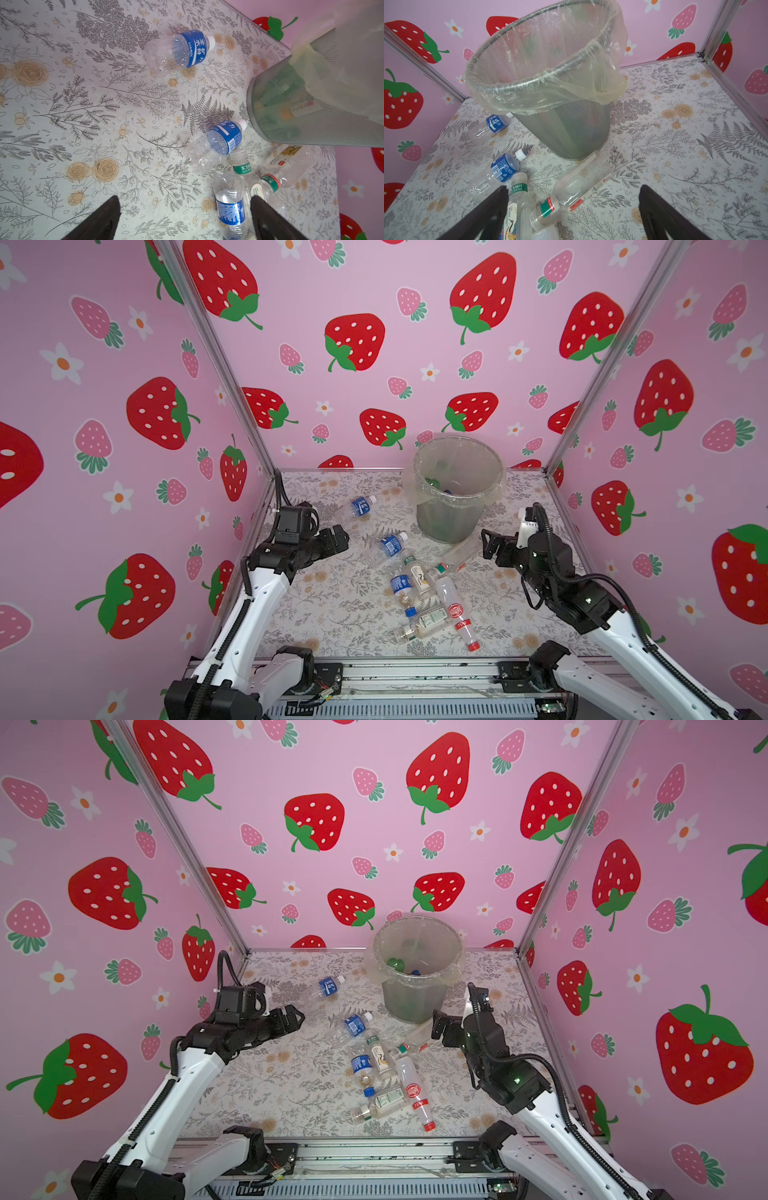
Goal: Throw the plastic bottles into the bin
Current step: 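Draw the right gripper back from the bin while moving the left gripper toward the pile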
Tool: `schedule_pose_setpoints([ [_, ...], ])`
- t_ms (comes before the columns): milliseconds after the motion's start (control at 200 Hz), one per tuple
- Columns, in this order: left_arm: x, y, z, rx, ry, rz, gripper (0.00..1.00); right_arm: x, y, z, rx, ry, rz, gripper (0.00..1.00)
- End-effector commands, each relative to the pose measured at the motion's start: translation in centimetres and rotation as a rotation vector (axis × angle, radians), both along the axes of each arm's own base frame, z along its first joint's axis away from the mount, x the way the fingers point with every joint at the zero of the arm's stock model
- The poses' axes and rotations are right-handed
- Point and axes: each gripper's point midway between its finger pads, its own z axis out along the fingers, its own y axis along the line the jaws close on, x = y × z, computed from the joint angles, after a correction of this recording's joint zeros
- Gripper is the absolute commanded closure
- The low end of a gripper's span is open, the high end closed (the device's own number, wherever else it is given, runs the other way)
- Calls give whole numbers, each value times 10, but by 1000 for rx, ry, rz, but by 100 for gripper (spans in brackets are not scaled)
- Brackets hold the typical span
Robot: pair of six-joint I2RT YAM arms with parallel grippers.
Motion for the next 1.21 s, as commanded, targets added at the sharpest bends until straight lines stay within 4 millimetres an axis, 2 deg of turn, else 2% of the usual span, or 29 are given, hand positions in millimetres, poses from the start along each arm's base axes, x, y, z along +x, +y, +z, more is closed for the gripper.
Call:
schedule_pose_setpoints([
  [0,-8,-17,-3,-46,3,-63,1,-9,-4,-14,39,35,-2,1],
  [230,-23,-40,-17,-21,66,-151,1,-18,-12,-41,30,70,-13,1],
  [485,-38,-73,-15,28,12,-291,1,-17,-15,-79,-33,169,-30,1],
  [695,-59,-118,-10,80,-81,-527,1,-14,-11,-106,-43,249,-15,1],
  [880,-72,-142,-9,114,-121,-636,1,-15,-14,-118,-17,276,-9,1],
  [975,-75,-151,-16,162,-115,-669,1,-15,-16,-125,3,293,-6,1],
  [1201,-94,-191,-32,291,-123,-804,1,-19,-23,-135,34,321,-2,1],
])
